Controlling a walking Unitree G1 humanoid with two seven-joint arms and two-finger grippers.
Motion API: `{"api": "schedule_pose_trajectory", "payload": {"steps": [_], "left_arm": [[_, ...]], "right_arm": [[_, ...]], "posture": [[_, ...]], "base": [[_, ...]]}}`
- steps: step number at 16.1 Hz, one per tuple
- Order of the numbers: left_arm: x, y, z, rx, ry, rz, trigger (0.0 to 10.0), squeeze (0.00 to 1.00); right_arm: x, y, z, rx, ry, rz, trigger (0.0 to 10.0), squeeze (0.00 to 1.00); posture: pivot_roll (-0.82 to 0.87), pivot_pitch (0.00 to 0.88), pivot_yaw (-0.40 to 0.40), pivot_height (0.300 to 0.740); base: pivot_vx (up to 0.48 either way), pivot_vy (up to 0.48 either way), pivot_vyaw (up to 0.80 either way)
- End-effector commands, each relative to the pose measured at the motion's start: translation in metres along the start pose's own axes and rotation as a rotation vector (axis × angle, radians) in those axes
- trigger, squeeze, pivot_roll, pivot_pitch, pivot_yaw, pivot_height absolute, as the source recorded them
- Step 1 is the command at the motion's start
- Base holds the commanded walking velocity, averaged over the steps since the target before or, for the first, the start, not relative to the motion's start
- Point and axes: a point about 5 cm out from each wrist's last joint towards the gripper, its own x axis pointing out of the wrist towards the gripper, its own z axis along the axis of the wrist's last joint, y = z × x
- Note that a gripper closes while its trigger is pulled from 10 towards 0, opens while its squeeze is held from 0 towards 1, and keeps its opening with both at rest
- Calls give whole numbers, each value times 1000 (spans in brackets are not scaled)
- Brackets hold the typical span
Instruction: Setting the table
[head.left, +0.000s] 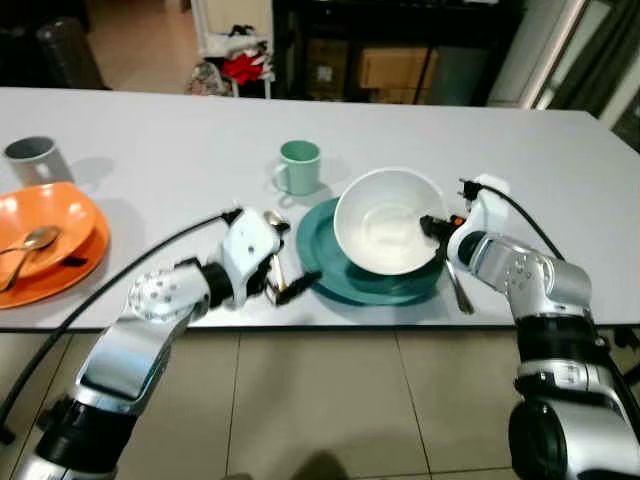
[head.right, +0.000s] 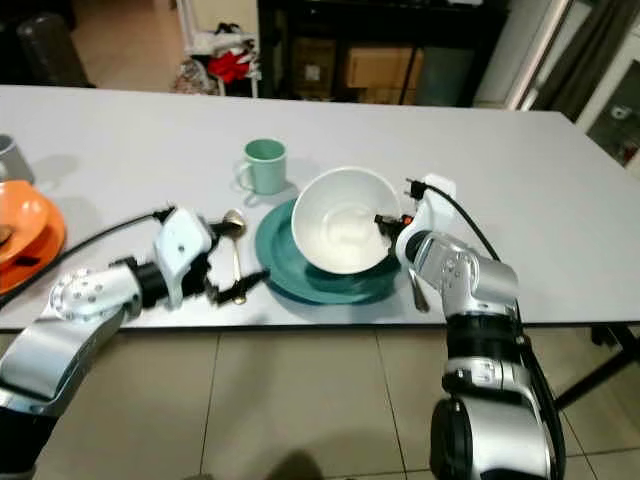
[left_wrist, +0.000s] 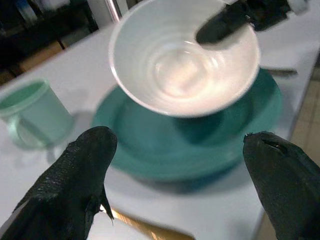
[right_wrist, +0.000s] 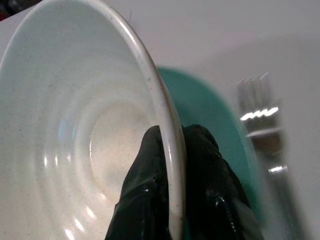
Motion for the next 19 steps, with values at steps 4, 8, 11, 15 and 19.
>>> {"api": "schedule_pose_trajectory", "payload": {"steps": [4,8,11,15,19], "left_arm": [[-2,-4,4,12,5,-39,10000,0],[-3,-4,4,18,12,-43,10000,0],[-1,-3,5,29,14,-36,10000,0],[-1,-1,6,35,11,-33,10000,0],[-4,-1,10,-8,-28,-11,10000,0]], "right_arm": [[11,-1,3,126,13,18,10000,0],[19,-5,-7,237,61,6,10000,1000],[21,-8,-15,308,78,38,10000,1000],[14,-19,-18,288,121,34,10000,1000],[-15,-36,-9,261,105,35,10000,1000]], "posture": [[80,0,-62,740],[85,0,-65,740],[77,0,-54,740],[76,0,-55,740],[50,0,-38,740]], "base": [[0,0,0],[0,0,0],[0,0,0],[0,0,0],[0,0,0]]}}
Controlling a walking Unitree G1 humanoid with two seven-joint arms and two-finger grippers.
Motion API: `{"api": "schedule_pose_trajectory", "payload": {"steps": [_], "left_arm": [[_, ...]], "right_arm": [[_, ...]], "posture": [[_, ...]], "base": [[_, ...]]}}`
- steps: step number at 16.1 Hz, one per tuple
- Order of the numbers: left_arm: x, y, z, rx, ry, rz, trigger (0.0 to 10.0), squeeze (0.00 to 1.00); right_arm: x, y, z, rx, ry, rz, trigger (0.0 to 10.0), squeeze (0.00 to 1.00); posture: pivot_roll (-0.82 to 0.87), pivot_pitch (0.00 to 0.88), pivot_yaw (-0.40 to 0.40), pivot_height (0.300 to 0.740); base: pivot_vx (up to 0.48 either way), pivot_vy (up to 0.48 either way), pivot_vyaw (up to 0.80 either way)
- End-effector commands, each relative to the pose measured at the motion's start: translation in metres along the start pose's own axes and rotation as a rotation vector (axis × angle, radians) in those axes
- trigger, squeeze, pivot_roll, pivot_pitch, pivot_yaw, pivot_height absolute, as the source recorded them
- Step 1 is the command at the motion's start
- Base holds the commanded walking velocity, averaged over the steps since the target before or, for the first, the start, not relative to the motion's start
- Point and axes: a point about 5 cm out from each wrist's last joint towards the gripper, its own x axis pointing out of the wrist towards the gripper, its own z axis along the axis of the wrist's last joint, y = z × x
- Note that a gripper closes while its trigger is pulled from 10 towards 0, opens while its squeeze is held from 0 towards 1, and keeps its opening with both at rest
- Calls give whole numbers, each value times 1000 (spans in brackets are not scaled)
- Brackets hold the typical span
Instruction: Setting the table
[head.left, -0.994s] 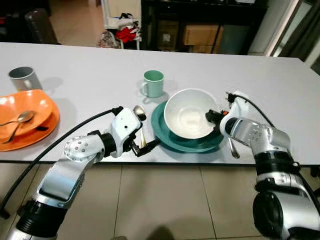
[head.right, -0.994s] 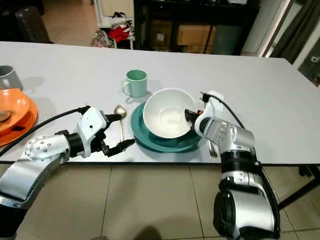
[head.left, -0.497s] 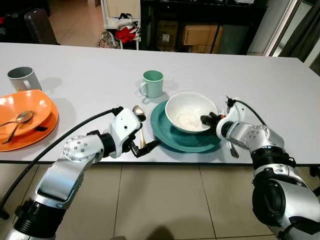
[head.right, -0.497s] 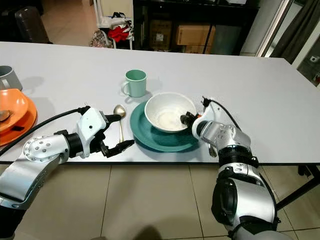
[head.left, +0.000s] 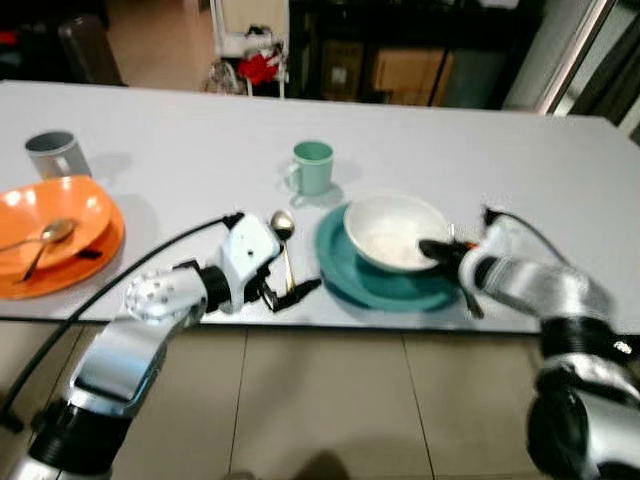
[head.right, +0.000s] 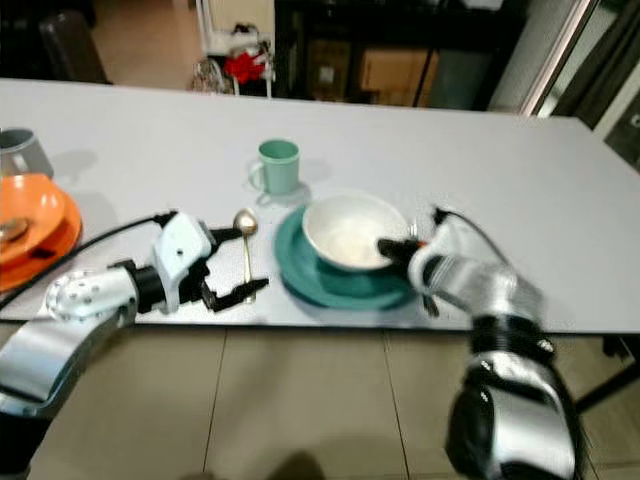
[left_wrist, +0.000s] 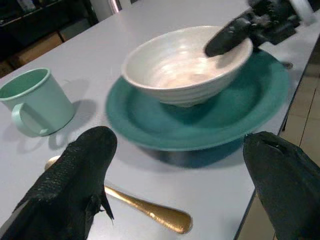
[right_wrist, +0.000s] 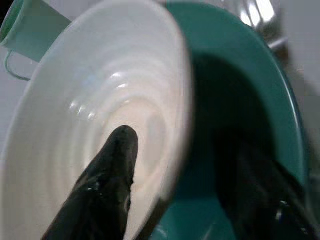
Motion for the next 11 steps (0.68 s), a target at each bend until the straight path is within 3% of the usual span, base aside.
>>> {"api": "schedule_pose_trajectory", "payload": {"steps": [1,4,6,8,11], "left_arm": [[-1,-1,5,-20,-28,9,10000,0],[2,-6,3,-74,-35,9,10000,0],[8,-10,2,-76,-37,27,10000,0],[8,-6,1,-70,-28,68,10000,0],[1,4,2,-80,-43,174,10000,0]], "right_arm": [[-11,6,6,-25,-13,24,10000,1000],[-34,17,4,-70,-37,87,10000,1000],[-40,20,-1,-88,-45,94,10000,1000],[-42,22,-2,-107,-53,85,10000,1000],[-64,24,-1,-166,-99,51,10000,1000]], "posture": [[38,0,-29,740],[10,0,-7,740],[0,0,0,740],[3,0,-3,740],[15,0,-13,740]], "base": [[0,0,0],[0,0,0],[0,0,0],[0,0,0],[0,0,0]]}}
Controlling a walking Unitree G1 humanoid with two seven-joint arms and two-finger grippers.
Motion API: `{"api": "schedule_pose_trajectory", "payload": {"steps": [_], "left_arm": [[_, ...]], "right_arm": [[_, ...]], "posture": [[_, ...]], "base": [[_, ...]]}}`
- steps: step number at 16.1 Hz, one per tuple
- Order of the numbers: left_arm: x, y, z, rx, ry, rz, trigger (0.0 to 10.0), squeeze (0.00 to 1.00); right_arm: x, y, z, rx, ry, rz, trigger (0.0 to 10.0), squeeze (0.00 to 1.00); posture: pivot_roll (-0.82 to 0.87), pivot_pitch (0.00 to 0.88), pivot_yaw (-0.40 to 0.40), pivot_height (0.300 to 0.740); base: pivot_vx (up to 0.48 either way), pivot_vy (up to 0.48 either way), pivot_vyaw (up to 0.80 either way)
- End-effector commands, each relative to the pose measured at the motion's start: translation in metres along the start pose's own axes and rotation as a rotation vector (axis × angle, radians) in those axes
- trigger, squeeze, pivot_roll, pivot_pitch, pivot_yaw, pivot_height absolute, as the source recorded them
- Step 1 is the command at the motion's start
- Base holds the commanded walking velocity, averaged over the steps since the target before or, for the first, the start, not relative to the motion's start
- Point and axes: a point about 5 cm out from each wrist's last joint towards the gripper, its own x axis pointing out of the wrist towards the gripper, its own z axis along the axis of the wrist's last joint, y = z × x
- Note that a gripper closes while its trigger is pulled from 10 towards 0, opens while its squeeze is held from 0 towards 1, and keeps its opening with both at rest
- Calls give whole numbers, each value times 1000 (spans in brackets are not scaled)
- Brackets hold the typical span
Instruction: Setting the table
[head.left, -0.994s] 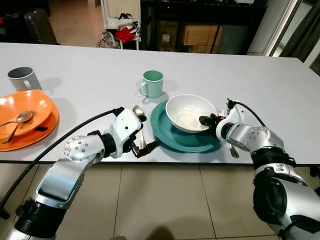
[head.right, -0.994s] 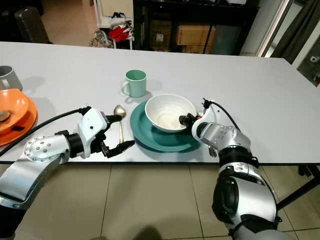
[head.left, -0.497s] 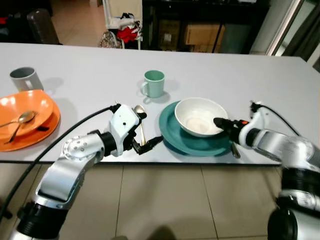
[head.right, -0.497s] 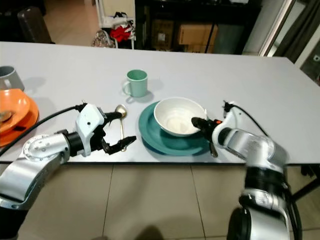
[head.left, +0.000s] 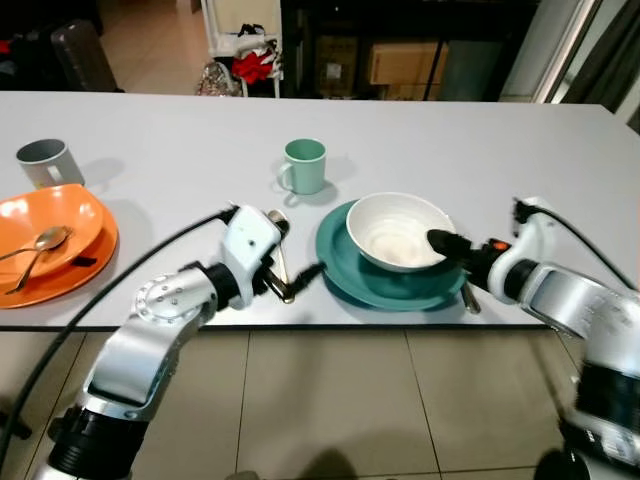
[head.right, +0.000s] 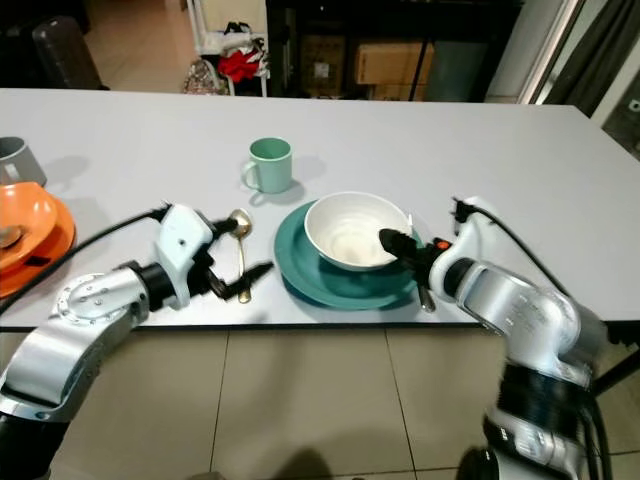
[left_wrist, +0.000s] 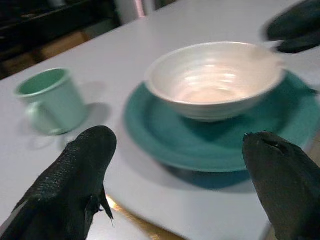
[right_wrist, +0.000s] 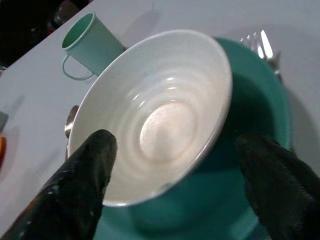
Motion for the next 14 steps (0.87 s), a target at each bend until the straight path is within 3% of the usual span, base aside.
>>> {"api": "schedule_pose_trajectory", "payload": {"steps": [1,2,3,8,10,11,13,14], "left_arm": [[-3,4,3,-2,-14,44,10000,0],[-5,6,5,-26,-37,91,10000,0],[-6,7,7,-42,-61,136,10000,0],[-1,10,14,-81,-108,360,10000,0],[6,8,19,-103,-130,405,10000,0],[10,5,20,-100,-134,411,10000,0],[13,4,24,-95,-151,431,10000,0],[14,4,24,-91,-152,436,10000,0]], "right_arm": [[-9,-1,2,-17,-15,-20,10000,1000],[-19,-1,0,-64,-31,-39,10000,1000],[-30,-1,-1,-132,-51,-77,10000,0],[-60,9,4,-426,-255,-201,10000,0],[-65,23,4,-516,-428,-222,10000,0],[-62,24,1,-547,-492,-278,10000,0],[-59,33,-3,-471,-566,-257,10000,0],[-58,38,-5,-535,-577,-263,10000,0]], "posture": [[15,0,-13,740],[12,0,-10,740],[9,0,-9,740],[-6,0,-2,740],[-10,0,-4,740],[-6,0,-6,740],[-6,0,-7,740],[-6,0,-7,740]], "base": [[0,0,0],[0,0,0],[0,0,0],[0,-86,0],[0,-480,0],[0,-480,0],[0,-480,0],[0,-480,0]]}}
